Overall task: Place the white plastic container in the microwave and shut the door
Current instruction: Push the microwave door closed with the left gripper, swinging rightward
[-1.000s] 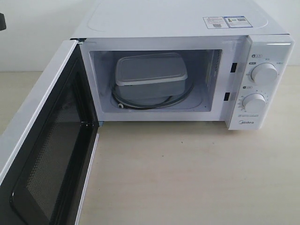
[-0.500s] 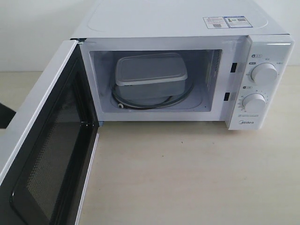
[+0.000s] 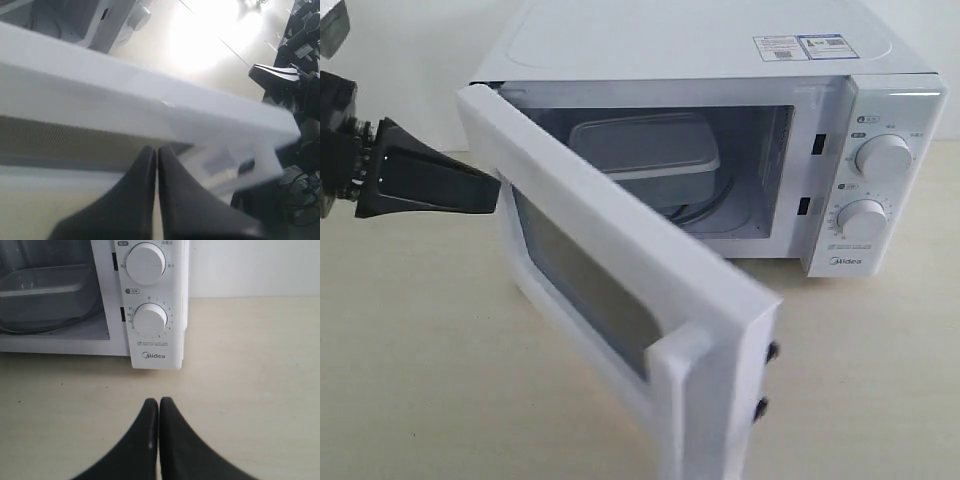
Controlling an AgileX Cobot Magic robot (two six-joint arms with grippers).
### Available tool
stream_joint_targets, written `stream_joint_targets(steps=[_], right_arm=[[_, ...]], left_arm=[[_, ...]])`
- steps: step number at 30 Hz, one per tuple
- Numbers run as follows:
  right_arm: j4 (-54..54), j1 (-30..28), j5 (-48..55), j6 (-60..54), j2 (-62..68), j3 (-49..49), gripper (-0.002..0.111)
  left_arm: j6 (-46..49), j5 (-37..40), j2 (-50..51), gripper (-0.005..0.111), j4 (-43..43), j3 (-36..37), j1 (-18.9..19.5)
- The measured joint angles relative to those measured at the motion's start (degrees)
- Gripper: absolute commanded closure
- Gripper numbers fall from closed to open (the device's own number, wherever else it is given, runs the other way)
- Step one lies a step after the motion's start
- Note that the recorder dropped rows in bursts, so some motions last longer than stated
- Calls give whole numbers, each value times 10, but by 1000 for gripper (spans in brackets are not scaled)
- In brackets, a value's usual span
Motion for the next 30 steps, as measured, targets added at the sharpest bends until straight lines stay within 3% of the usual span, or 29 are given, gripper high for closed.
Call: stream_joint_targets(steps=[7,13,23,30], right_arm=[[-3,0,0,-9,0,0,108],[-3,0,-6,-11,0,0,108],[22,0,-200,-2,0,0,108],[23,0,-220,30,0,0,108]], left_arm=[[65,-70,17,102,4,0,0],[113,-95,28,102,-61,0,-2],[249,-139,69,102,-148,0,-62],[339,-145,153,102,-218,-33,-74]])
